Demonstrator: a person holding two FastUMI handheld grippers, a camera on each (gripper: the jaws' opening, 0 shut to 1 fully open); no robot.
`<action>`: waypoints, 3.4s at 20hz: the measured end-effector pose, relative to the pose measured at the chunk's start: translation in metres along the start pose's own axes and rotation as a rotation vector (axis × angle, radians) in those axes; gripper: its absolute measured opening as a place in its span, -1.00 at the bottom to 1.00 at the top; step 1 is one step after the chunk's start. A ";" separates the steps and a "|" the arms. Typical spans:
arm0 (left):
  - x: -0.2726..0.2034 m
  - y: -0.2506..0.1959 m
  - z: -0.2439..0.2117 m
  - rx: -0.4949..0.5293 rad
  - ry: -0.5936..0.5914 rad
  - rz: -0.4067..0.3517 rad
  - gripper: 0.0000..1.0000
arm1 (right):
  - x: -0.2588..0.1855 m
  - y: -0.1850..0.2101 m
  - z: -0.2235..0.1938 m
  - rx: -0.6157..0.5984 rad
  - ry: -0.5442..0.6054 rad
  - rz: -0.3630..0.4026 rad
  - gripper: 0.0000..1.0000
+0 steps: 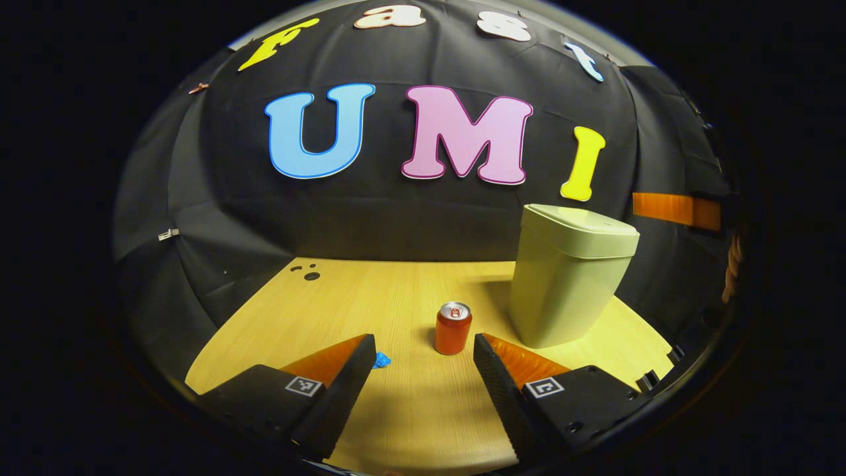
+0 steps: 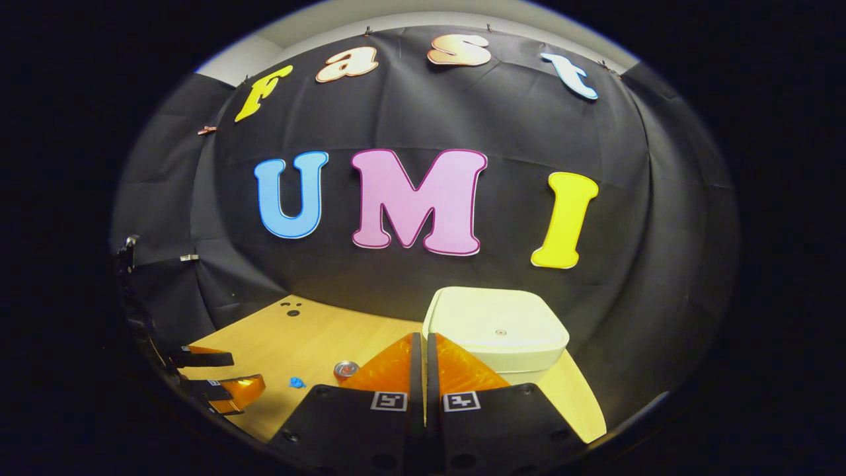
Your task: Press the lid of the desktop garbage bin to open it, pick up the crumpled paper on the desktop and throw it into the bin, then pick up the pop can on the desktop and drop it into the bin, and finally close the garbage bin lid.
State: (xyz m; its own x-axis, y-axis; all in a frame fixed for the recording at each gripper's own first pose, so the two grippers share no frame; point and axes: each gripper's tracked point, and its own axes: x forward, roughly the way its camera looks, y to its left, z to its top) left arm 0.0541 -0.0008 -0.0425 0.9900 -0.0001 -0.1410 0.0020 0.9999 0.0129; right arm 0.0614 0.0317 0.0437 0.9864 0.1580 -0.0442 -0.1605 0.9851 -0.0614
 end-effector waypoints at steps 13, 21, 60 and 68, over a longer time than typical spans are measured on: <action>0.005 0.015 -0.005 -0.011 0.025 0.045 0.92 | 0.072 -0.087 -0.004 0.073 0.090 -0.153 -0.90; 0.003 0.026 -0.011 -0.021 0.044 0.087 0.92 | 0.090 -0.101 -0.036 0.061 0.163 -0.172 -0.90; -0.024 0.052 -0.024 -0.019 0.017 0.119 0.92 | 0.031 -0.093 -0.032 -0.001 0.079 -0.198 -0.89; -0.021 0.078 -0.030 -0.040 0.022 0.164 0.92 | 0.007 -0.077 -0.062 0.028 0.139 -0.185 -0.89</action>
State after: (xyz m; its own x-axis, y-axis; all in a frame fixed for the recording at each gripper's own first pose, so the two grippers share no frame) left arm 0.0294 0.0778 -0.0681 0.9734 0.1626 -0.1615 -0.1651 0.9863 -0.0021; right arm 0.0785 -0.0470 -0.0136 0.9845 -0.0344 -0.1717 0.0255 0.9982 -0.0538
